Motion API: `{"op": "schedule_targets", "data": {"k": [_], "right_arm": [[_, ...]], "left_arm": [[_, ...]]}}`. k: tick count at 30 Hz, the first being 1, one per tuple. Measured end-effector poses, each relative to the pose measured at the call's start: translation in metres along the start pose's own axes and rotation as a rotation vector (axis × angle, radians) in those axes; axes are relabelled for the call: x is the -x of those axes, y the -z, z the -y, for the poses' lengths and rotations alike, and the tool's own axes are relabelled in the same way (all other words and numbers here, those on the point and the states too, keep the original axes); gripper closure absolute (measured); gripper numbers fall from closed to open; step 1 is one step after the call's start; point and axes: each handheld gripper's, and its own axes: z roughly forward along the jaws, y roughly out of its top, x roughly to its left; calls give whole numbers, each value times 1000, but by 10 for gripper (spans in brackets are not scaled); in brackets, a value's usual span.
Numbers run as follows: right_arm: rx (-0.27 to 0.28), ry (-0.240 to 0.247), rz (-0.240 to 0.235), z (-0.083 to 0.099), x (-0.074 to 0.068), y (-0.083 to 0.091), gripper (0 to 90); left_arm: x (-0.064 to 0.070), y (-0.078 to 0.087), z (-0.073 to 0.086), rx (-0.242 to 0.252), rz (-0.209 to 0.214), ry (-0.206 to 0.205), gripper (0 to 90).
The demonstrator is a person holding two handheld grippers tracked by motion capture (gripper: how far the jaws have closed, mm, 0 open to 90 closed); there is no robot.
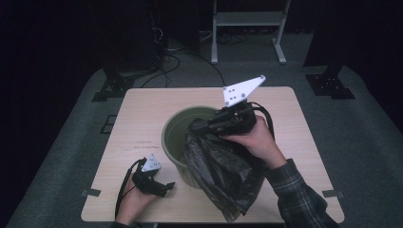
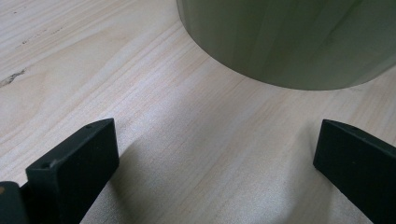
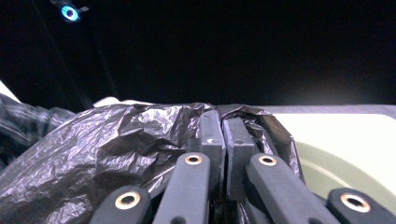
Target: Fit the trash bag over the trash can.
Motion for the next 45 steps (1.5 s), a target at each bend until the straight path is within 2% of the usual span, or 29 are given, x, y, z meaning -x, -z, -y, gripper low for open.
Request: {"op": "schedule_targets", "data": {"k": [7, 14, 19, 24, 28, 33, 45], "right_arm": [[4, -18, -74, -20, 16, -37, 884], [46, -33, -143, -34, 29, -70, 885], [46, -14, -172, -50, 39, -89, 884], [41, -12, -179, -61, 48, -99, 883], [54, -24, -178, -54, 49, -96, 883], [36, -52, -153, -33, 47, -83, 881], [-28, -128, -33, 20, 44, -23, 876]], "left_arm": [[0, 0, 0, 0, -1, 0, 0], [0, 0, 0, 0, 2, -3, 0], [0, 0, 0, -1, 4, -4, 0], [0, 0, 0, -1, 6, -6, 0], [-1, 0, 0, -1, 7, -7, 0], [0, 0, 0, 0, 6, -7, 0], [-1, 0, 0, -4, 8, -10, 0]]}}
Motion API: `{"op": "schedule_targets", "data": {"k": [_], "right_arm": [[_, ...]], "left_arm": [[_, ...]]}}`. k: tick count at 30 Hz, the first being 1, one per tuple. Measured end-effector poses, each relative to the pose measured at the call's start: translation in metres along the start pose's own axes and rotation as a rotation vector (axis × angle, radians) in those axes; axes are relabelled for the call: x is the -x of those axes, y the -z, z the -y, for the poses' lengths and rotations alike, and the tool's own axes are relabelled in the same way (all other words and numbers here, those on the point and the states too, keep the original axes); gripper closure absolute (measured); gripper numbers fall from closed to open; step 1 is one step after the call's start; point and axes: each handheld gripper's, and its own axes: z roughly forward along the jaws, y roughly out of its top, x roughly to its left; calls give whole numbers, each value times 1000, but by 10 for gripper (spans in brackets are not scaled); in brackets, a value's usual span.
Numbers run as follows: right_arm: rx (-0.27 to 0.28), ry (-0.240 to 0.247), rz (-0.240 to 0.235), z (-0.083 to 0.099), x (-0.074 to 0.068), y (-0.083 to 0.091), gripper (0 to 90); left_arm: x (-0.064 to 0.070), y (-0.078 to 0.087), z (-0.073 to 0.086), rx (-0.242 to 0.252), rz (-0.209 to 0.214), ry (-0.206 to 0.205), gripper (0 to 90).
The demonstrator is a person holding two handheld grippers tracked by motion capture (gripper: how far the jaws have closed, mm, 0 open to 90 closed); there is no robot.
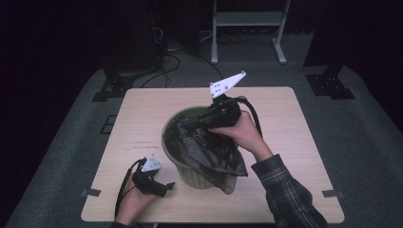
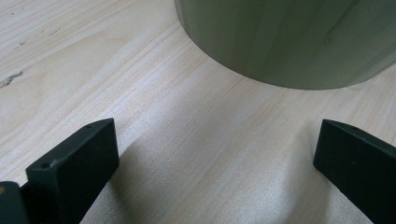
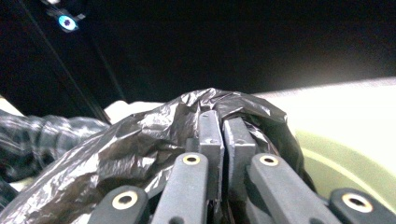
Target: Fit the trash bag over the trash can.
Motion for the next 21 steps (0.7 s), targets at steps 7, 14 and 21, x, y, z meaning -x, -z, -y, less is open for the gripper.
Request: {"op": "schedule_targets", "data": {"k": [7, 14, 21], "right_arm": [[-87, -17, 84, 21, -1, 17, 869], [-71, -54, 171, 36, 2, 35, 655], [-15, -52, 219, 40, -10, 60, 556]], "left_arm": [[0, 0, 0, 0, 0, 1, 0], [0, 0, 0, 0, 0, 1, 0], [0, 0, 0, 0, 0, 1, 0]]}}
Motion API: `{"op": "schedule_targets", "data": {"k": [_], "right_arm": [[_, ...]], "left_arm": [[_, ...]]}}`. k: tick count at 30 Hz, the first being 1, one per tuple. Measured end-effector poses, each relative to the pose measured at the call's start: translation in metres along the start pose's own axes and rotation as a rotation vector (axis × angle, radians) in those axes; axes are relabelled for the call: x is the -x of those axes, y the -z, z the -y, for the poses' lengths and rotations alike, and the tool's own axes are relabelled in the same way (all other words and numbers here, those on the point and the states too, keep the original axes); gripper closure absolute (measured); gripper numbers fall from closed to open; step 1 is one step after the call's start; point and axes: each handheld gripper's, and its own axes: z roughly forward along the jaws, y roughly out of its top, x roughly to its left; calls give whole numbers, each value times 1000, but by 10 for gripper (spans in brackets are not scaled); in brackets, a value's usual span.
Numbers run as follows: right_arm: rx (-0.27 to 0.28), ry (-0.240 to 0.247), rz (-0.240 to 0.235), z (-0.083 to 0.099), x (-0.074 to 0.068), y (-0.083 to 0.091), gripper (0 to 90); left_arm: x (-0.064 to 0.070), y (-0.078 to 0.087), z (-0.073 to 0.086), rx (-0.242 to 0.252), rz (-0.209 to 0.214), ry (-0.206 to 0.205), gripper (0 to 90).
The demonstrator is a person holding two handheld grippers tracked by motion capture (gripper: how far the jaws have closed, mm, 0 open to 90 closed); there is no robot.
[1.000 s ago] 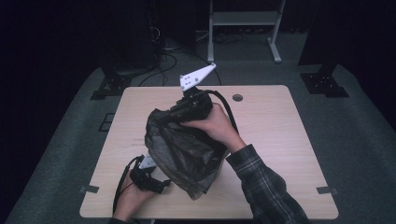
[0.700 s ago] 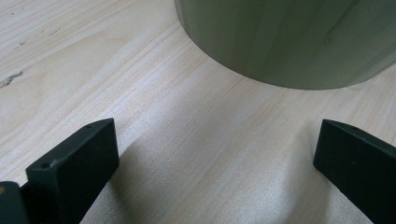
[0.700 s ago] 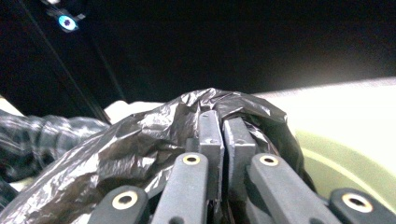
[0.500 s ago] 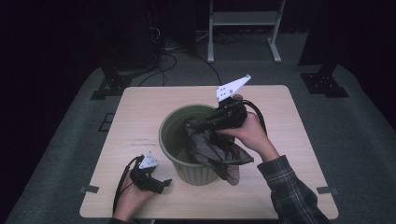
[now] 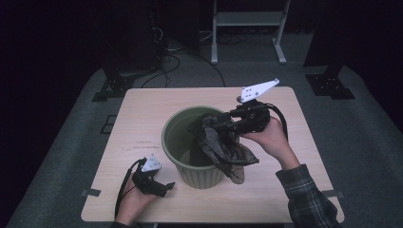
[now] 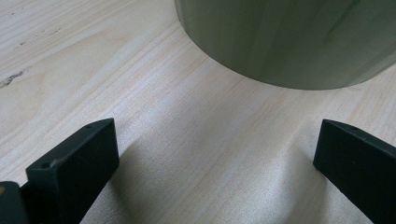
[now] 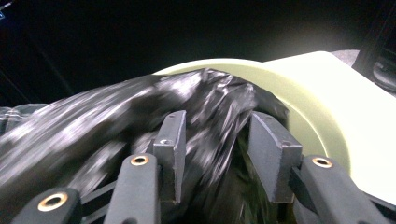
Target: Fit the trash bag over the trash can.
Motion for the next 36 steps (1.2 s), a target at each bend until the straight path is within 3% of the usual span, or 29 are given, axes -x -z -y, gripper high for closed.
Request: {"op": "schedule_targets", "data": {"k": [5, 11, 18, 25, 30, 32, 33, 36], "right_arm": [[-20, 31, 45, 4, -13, 14, 509], [28, 17, 61, 19, -19, 38, 509], [57, 14, 24, 44, -28, 50, 507], [61, 34, -12, 57, -37, 46, 506], [65, 50, -28, 56, -36, 37, 629], [54, 61, -58, 55, -36, 32, 737], [46, 81, -83, 54, -36, 26, 882], [53, 81, -72, 52, -34, 22, 900]], "left_arm": [[0, 0, 0, 0, -1, 0, 0], [0, 0, 0, 0, -1, 1, 0], [0, 0, 0, 0, -1, 1, 0], [0, 0, 0, -1, -1, 3, 0], [0, 0, 0, -2, -1, 0, 0], [-1, 0, 0, 0, 4, 1, 0], [-2, 1, 0, -1, 14, 9, 0], [-4, 6, -2, 4, 20, 17, 0]]}}
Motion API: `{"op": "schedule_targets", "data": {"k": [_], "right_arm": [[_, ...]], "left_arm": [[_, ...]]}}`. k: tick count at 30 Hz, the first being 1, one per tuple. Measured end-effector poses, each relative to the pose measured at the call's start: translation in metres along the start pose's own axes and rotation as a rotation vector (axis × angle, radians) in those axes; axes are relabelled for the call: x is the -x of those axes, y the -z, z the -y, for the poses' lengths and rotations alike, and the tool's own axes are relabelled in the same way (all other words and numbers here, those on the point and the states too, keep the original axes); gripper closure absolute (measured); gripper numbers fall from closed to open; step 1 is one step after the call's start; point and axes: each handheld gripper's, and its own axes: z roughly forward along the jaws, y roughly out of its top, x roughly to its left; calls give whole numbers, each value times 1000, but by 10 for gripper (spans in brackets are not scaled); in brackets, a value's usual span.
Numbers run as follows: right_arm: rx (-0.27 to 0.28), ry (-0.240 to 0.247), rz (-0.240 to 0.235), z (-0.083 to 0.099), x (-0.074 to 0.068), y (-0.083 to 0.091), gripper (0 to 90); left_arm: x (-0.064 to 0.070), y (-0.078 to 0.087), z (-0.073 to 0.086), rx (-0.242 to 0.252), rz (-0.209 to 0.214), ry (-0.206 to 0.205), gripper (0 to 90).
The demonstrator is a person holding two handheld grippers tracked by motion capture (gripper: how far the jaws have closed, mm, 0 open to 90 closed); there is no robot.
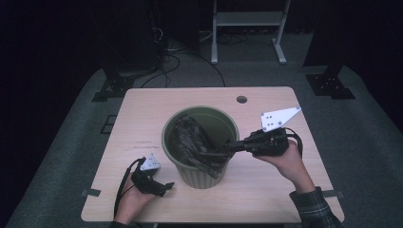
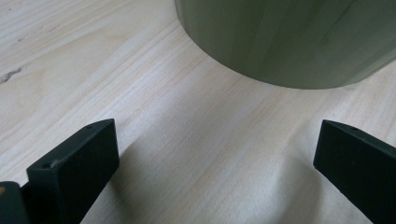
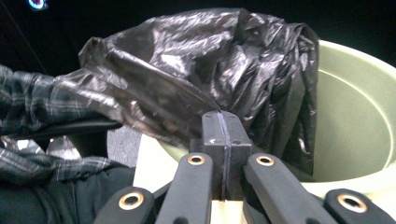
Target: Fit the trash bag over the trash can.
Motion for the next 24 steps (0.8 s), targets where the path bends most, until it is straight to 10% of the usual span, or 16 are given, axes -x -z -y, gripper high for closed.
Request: {"op": "schedule_targets", "data": {"k": [12, 24], "right_arm": [[39, -26, 121, -22, 35, 7, 900], [89, -6, 230, -65, 54, 39, 900]], "left_arm": [[1, 41, -20, 133, 44, -2, 0], [5, 56, -35, 154, 34, -45, 0]]}}
